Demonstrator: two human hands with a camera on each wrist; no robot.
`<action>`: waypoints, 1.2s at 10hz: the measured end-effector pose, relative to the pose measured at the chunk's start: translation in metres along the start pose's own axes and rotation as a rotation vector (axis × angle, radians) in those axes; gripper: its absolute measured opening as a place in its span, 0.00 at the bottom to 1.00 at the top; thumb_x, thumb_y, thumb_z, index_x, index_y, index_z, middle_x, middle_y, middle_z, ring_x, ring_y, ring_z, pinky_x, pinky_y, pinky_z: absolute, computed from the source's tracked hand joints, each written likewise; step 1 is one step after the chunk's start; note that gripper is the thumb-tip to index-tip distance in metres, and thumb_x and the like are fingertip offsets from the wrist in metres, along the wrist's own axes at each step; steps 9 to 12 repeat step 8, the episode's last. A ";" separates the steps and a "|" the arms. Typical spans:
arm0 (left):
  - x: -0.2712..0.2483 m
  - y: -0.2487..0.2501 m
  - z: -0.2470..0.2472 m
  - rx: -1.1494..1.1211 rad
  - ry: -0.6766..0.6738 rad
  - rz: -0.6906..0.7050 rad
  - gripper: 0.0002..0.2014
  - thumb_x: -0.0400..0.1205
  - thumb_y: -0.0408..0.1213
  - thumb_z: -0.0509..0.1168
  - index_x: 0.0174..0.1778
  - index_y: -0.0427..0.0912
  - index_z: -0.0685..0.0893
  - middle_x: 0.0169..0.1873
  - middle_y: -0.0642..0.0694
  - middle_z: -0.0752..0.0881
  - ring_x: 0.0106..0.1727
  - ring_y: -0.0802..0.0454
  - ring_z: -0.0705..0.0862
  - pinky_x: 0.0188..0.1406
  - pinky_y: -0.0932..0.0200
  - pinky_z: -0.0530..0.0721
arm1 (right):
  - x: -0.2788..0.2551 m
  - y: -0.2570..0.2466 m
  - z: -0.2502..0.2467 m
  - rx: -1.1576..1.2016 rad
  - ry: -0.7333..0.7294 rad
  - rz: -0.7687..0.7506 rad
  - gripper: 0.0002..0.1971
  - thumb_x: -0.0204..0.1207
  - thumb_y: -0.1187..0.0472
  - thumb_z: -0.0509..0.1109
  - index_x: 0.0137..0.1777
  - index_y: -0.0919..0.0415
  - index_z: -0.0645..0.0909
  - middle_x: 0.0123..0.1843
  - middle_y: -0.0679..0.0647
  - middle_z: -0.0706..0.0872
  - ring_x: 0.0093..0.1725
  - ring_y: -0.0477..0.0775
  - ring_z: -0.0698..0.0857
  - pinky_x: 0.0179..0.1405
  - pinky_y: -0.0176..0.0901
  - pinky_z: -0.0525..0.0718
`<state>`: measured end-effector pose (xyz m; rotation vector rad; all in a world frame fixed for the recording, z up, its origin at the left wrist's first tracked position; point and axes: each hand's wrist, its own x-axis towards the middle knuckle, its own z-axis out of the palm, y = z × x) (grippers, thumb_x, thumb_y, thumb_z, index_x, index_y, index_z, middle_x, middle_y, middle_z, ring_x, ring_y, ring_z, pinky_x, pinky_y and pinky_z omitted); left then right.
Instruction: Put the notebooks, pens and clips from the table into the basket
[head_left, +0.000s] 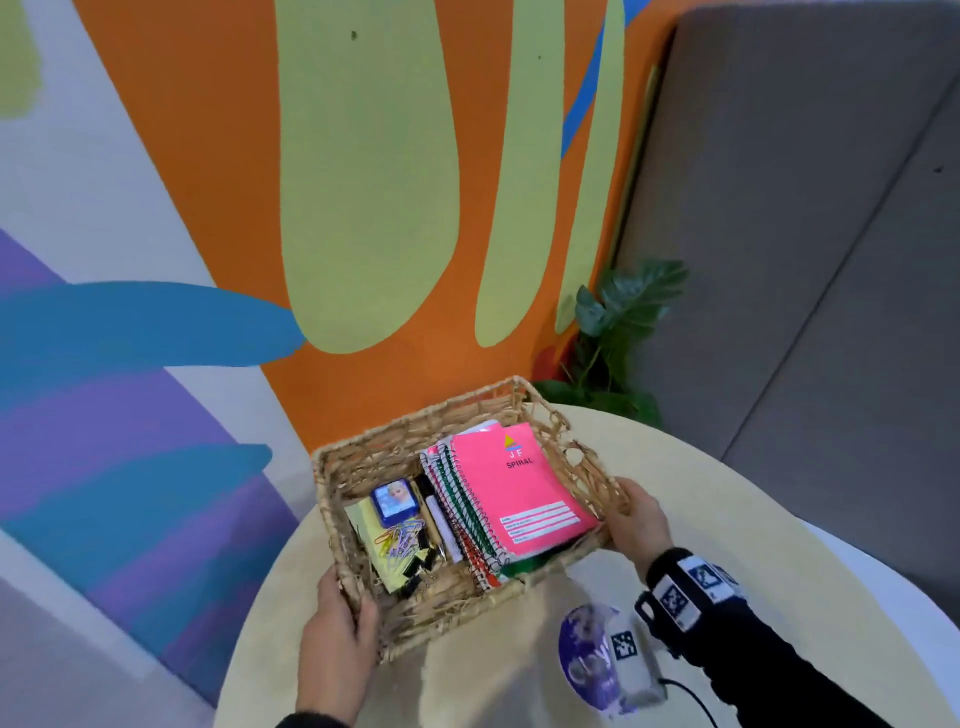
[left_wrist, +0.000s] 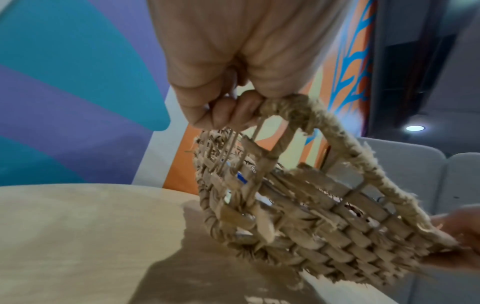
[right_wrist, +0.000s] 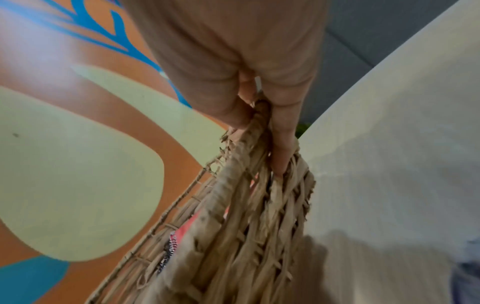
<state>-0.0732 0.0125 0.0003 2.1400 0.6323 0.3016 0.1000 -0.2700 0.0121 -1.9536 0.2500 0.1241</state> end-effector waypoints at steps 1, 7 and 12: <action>0.026 -0.006 0.009 0.007 0.046 -0.050 0.21 0.82 0.33 0.61 0.71 0.34 0.69 0.50 0.31 0.89 0.43 0.35 0.86 0.37 0.55 0.74 | 0.049 -0.002 0.035 -0.108 -0.010 -0.032 0.13 0.74 0.66 0.64 0.57 0.54 0.79 0.51 0.62 0.88 0.48 0.65 0.89 0.44 0.65 0.90; 0.086 -0.027 0.038 -0.026 0.004 -0.263 0.23 0.85 0.43 0.56 0.74 0.35 0.65 0.53 0.33 0.87 0.49 0.39 0.83 0.46 0.52 0.77 | 0.117 -0.038 0.089 -0.469 -0.179 -0.068 0.26 0.80 0.58 0.62 0.77 0.62 0.66 0.74 0.67 0.73 0.70 0.65 0.77 0.68 0.51 0.77; 0.074 -0.044 0.021 -0.084 0.043 -0.281 0.28 0.84 0.53 0.52 0.76 0.40 0.64 0.40 0.40 0.86 0.50 0.37 0.86 0.46 0.52 0.73 | 0.076 -0.074 0.051 -0.374 -0.049 -0.261 0.25 0.79 0.63 0.67 0.75 0.64 0.69 0.74 0.61 0.72 0.69 0.61 0.77 0.64 0.44 0.76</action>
